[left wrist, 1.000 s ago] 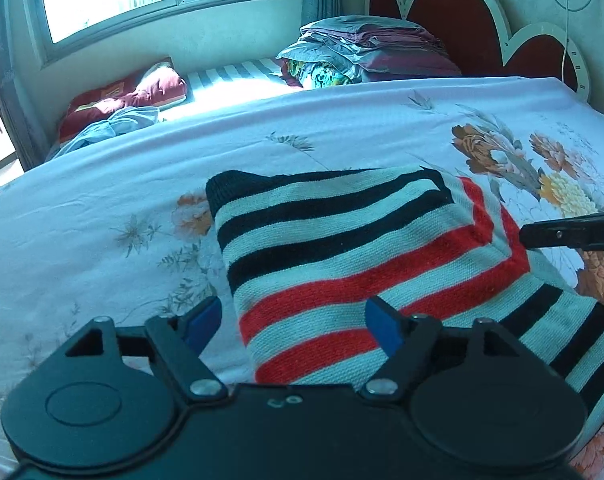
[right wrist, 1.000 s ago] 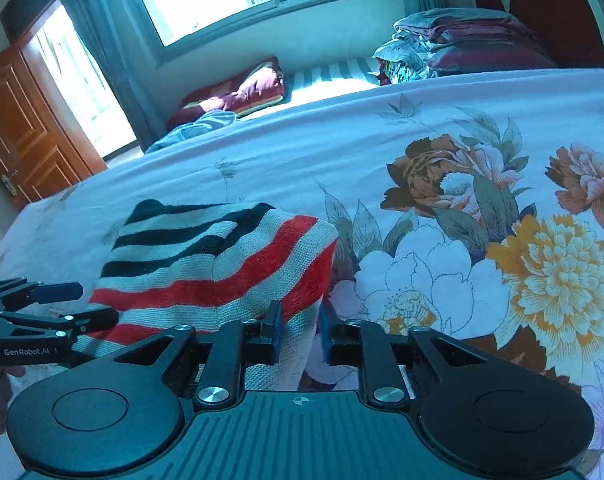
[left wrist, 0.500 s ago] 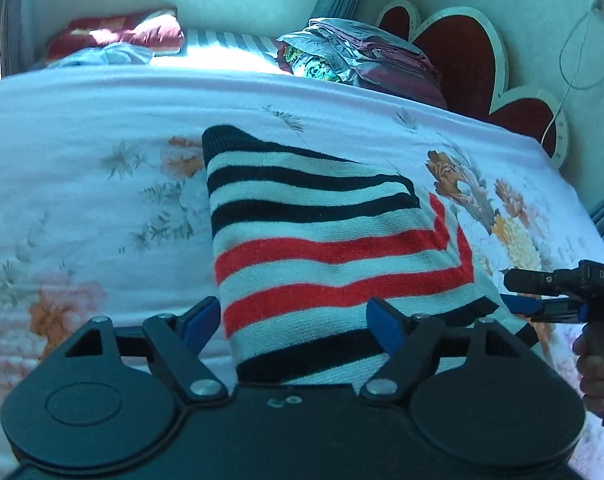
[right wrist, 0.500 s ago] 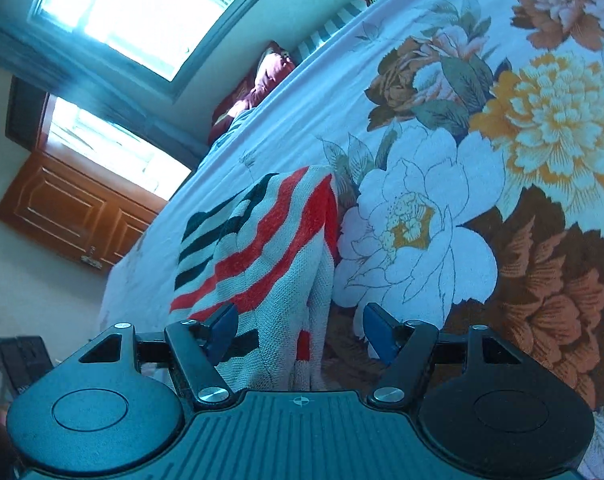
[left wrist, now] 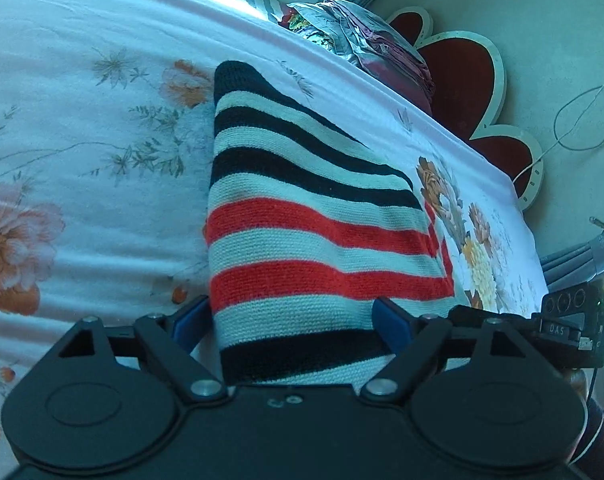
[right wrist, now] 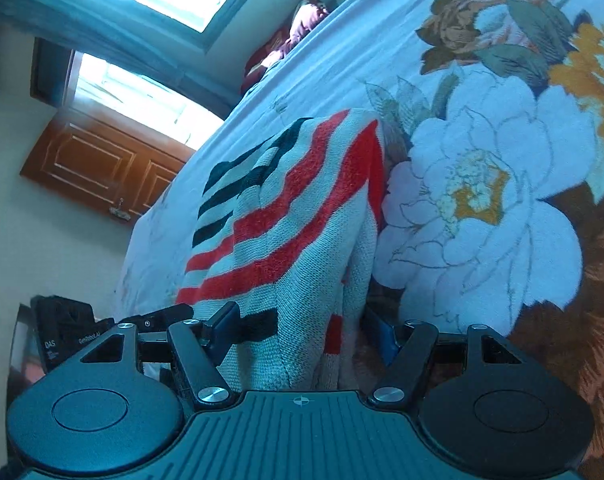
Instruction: Fold small clothes
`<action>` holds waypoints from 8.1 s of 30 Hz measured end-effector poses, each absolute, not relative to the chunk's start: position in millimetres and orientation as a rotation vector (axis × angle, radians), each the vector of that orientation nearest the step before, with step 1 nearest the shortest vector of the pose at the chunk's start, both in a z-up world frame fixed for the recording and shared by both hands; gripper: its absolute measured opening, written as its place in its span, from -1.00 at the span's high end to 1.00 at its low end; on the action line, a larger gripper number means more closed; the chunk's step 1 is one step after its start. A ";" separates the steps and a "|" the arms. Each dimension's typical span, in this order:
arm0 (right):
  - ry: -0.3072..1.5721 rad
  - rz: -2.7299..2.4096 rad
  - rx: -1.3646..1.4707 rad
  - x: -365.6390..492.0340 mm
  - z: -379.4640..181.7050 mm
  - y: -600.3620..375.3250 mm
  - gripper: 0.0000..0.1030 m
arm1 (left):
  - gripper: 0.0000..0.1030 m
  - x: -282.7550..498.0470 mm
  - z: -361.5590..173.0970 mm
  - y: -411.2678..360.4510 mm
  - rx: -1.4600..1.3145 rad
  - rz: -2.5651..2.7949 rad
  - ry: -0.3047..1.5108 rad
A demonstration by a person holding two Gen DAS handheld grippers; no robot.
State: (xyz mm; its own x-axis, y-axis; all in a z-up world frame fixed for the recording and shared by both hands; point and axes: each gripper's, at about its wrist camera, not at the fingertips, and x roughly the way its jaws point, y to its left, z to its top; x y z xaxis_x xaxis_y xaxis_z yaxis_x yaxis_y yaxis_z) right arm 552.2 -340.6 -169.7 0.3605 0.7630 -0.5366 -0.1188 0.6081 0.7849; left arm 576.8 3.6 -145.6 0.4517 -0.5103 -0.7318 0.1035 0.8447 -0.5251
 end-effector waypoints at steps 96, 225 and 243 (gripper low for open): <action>0.877 0.550 0.017 442.5 -113.8 -5.9 0.74 | 0.40 442.0 -96.7 203.2 0.116 -0.374 0.763; 0.537 0.343 0.024 108.7 4.7 -118.3 -1.00 | -0.99 94.7 16.1 82.7 0.014 -0.005 0.505; 0.536 0.349 0.019 110.5 5.4 -119.6 -1.00 | -0.99 100.0 17.4 84.7 0.018 -0.005 0.500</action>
State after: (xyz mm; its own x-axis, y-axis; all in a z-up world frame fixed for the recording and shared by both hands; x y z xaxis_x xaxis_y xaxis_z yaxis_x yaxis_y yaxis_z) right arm 110.5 -119.6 5.4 0.8024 0.3304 -0.4969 -0.3205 0.9410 0.1082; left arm 100.0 84.7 17.4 0.8777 -0.0003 -0.4792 0.0093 0.9998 0.0164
